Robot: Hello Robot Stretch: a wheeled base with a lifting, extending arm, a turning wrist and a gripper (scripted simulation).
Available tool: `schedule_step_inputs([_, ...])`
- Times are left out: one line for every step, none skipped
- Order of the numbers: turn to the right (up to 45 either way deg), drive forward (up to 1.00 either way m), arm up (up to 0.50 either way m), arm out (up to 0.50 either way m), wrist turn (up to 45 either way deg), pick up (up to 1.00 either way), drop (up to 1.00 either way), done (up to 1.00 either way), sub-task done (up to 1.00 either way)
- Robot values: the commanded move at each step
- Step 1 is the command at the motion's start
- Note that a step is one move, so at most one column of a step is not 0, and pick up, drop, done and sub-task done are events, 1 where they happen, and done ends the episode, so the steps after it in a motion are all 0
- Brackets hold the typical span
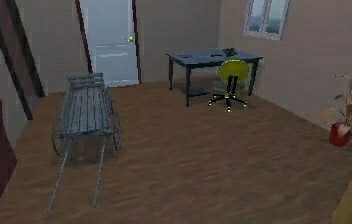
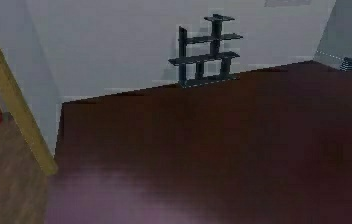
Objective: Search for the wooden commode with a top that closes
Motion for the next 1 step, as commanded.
schedule_step_inputs([0.0,0.25,0.0,0.0,0.0,0.0,0.0,0.0,0.0])
